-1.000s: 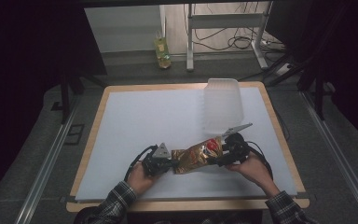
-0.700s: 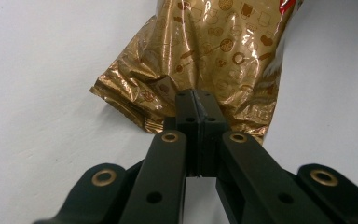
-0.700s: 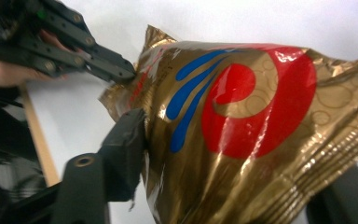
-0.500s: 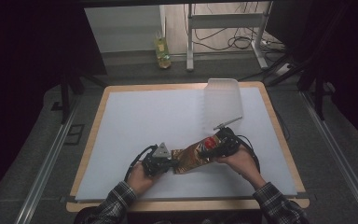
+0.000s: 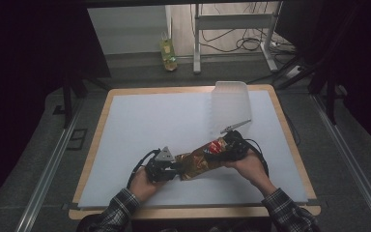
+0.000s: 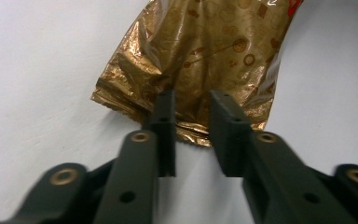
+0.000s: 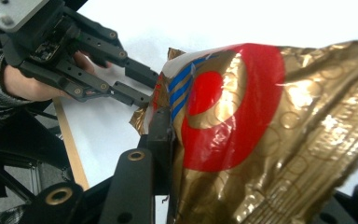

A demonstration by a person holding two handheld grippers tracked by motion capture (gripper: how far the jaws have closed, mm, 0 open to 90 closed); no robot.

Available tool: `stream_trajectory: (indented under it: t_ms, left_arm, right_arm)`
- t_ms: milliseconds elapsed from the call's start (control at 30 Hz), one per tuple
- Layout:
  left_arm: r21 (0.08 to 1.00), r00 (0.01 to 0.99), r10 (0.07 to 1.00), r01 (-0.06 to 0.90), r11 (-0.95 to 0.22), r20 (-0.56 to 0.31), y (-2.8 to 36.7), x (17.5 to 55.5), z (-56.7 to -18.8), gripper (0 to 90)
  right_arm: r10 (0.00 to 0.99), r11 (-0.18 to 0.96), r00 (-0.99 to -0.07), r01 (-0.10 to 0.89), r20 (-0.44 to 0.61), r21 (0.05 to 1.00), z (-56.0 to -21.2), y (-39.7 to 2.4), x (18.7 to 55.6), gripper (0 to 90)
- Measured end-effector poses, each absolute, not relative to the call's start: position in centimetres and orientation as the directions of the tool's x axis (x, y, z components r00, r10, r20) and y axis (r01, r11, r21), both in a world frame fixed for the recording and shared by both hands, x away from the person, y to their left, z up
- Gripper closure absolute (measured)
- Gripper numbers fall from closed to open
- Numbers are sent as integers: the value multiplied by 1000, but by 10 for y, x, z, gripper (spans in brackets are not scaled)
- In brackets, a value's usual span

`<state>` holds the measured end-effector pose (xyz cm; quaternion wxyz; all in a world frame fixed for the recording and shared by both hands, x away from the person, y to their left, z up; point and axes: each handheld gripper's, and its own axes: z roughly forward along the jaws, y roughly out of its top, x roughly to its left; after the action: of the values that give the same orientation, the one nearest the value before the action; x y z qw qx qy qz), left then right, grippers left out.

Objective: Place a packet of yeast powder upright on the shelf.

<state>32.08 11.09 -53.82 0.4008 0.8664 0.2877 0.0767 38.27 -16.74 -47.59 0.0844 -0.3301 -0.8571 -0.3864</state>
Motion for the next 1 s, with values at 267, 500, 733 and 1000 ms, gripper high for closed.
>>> stream_trajectory:
  t_ms: [267, 500, 733, 1000]
  left_arm:
    - [741, 816, 572, 437, -509, -89, 118, 322, -533, 522]
    - [766, 811, 580, 422, -485, -79, 121, 322, -531, 413]
    - [766, 809, 584, 414, -492, -62, 119, 322, -532, 309]
    - [777, 810, 585, 396, -490, -44, 121, 322, -532, 236]
  right_arm:
    - [488, 504, -800, 586, 350, 635, -464, -168, 380, 688]
    - [496, 518, -814, 557, 303, 649, -455, -173, 379, 691]
    - [484, 549, -843, 501, 234, 669, -442, -177, 380, 694]
    - [451, 589, -881, 417, 147, 692, -423, -181, 385, 697]
